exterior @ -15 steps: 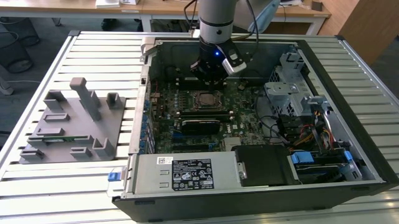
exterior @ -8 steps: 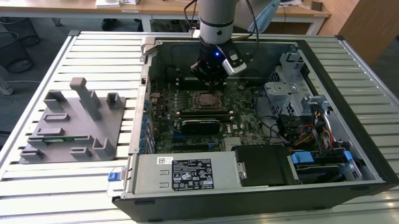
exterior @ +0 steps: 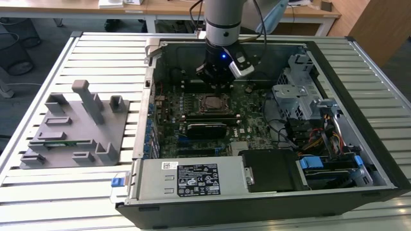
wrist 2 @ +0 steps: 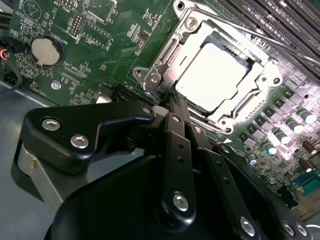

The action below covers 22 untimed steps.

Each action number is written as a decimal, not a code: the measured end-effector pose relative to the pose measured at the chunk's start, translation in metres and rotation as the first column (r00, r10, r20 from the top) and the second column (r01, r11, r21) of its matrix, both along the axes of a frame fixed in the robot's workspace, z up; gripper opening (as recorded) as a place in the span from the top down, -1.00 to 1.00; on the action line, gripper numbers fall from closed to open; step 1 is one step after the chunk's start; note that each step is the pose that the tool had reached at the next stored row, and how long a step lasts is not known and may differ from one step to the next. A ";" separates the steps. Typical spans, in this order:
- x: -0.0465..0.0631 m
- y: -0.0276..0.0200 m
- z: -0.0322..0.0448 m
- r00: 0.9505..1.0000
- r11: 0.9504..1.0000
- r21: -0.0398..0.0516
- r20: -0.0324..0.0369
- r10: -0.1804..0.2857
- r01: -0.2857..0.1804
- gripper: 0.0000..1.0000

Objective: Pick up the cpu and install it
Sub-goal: 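Install the second cpu locking lever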

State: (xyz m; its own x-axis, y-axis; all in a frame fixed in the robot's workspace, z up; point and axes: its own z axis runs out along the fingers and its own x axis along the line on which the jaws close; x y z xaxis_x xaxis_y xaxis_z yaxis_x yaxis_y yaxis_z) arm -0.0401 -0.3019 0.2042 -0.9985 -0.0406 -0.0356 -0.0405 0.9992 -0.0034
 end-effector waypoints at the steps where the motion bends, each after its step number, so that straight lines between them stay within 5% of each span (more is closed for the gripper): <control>1: 0.000 -0.0007 0.0000 1.000 1.000 0.000 0.000 0.000 0.000 0.79; 17: 0.000 -0.0115 0.0000 1.000 1.000 0.000 0.000 0.000 0.000 0.79; 22: 0.000 -0.0116 0.0101 1.000 1.000 0.000 0.000 0.000 0.000 0.79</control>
